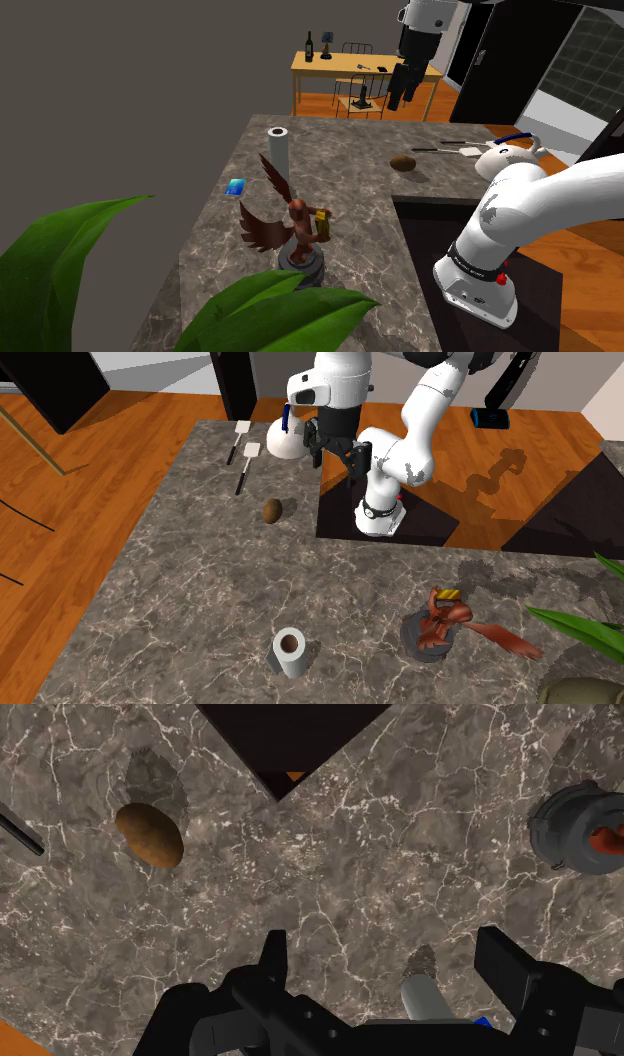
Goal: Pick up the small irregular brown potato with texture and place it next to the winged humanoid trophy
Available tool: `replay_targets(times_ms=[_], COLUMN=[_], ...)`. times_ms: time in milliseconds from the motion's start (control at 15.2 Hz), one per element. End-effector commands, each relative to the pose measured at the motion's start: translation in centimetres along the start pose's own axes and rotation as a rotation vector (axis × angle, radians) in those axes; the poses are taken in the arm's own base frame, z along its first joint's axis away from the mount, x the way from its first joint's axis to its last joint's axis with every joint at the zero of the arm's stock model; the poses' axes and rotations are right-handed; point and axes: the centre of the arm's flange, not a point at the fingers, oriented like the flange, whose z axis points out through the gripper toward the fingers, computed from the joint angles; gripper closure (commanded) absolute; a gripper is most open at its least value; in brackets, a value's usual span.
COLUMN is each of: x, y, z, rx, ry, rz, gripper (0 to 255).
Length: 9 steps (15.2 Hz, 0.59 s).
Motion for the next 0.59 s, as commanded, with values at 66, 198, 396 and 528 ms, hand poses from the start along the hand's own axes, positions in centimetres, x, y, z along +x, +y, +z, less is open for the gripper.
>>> replay_targets(times_ms=[66,198,396,528], x=[0.1,0.3,0.6,0.8], y=[0.9,2.8,5.5,7.3], z=[0.9,2.9,5.7,7.6], rx=[0.000,0.000,0.000,0.001], ry=[-0.006,-0.017,-0.035,-0.046], rz=[-0.007,-0.021,-0.042,-0.056], gripper=[0,0,0,0])
